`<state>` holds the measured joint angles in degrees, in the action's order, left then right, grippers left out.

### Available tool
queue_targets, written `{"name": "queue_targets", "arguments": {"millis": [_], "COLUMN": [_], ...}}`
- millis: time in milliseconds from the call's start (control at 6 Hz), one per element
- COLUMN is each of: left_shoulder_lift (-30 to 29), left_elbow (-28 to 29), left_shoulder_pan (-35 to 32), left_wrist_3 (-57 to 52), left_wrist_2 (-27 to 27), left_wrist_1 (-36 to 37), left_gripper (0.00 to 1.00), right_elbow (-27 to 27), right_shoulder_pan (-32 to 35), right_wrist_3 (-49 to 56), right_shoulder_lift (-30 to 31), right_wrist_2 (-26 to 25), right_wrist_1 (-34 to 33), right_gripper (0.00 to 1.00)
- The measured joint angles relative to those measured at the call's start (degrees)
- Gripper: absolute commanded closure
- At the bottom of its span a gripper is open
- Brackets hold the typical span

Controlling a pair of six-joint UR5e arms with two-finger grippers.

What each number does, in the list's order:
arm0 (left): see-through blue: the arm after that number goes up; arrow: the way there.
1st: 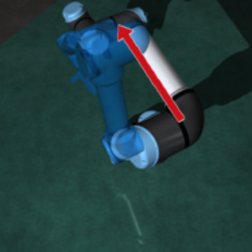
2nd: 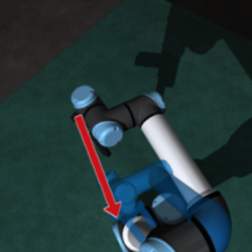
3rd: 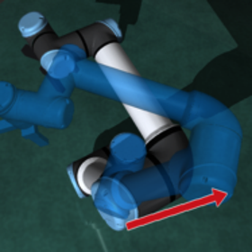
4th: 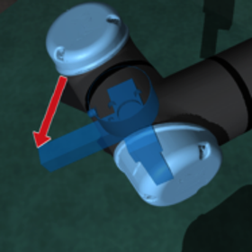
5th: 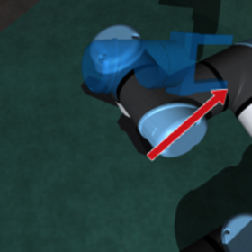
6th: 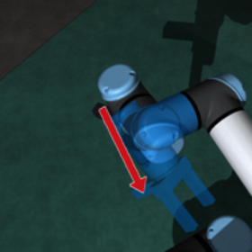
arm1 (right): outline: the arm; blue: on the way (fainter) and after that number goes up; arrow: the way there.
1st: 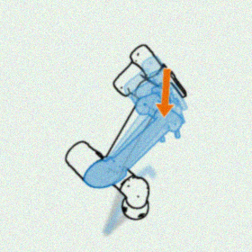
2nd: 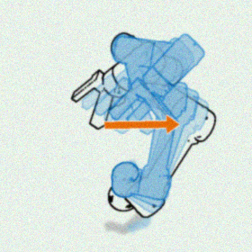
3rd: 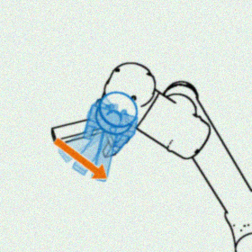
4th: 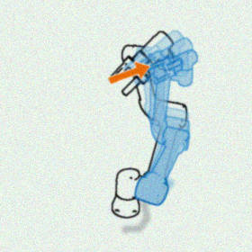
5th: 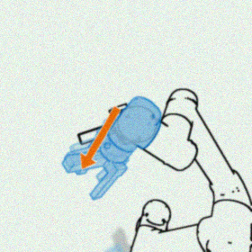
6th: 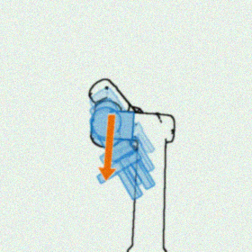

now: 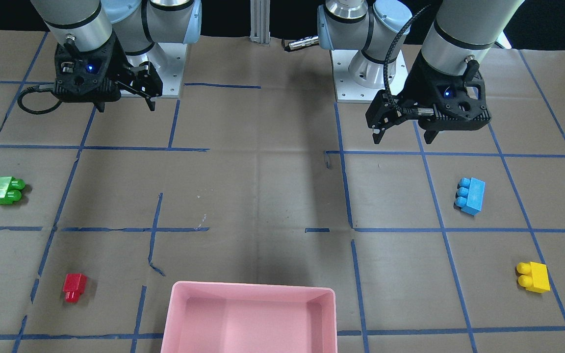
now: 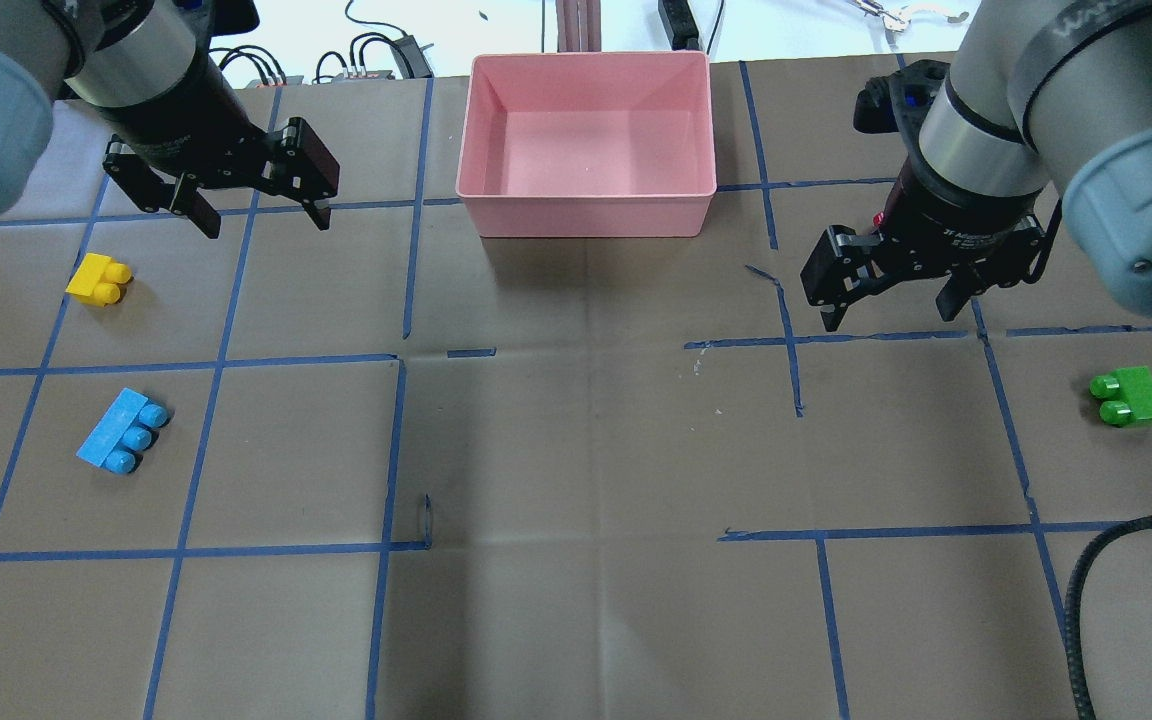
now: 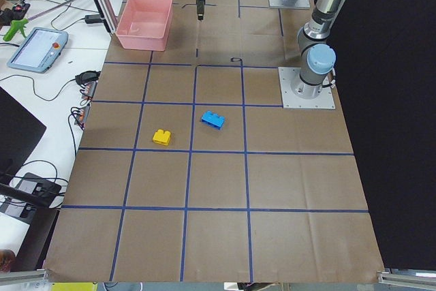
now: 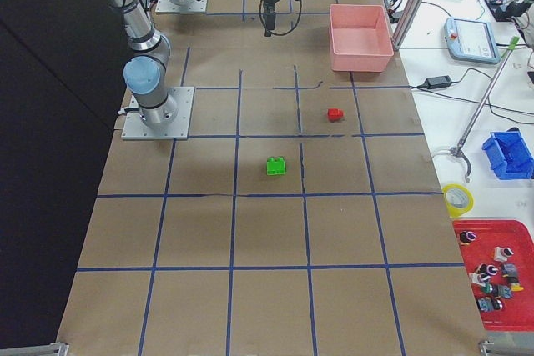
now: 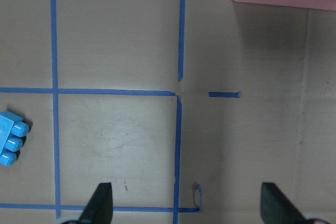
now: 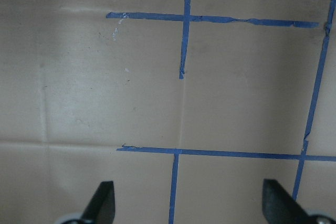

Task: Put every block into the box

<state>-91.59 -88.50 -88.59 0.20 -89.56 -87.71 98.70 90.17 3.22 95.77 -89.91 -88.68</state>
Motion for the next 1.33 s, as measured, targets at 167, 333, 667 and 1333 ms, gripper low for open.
{"name": "queue_targets", "arguments": {"millis": [167, 333, 667, 1333], "left_shoulder_lift": [0.0, 0.0, 0.1, 0.6], "left_elbow": [0.0, 0.0, 0.0, -0.2], "left_shoulder_pan": [0.0, 0.0, 0.0, 0.1], "left_wrist_3": [0.0, 0.0, -0.1, -0.8], "left_wrist_2": [0.0, 0.0, 0.0, 0.0], "left_wrist_1": [0.0, 0.0, 0.1, 0.0], "left_gripper": [0.01, 0.01, 0.01, 0.01], "right_elbow": [0.0, 0.0, 0.1, 0.2], "right_shoulder_pan": [0.0, 0.0, 0.0, 0.0], "right_wrist_3": [0.0, 0.0, 0.0, 0.2], "right_shoulder_lift": [0.0, 0.1, 0.1, -0.1], "right_wrist_2": [0.0, 0.0, 0.0, 0.1], "right_wrist_1": [0.0, 0.1, 0.1, 0.0], "right_gripper": [0.00, 0.00, 0.00, 0.00]}}
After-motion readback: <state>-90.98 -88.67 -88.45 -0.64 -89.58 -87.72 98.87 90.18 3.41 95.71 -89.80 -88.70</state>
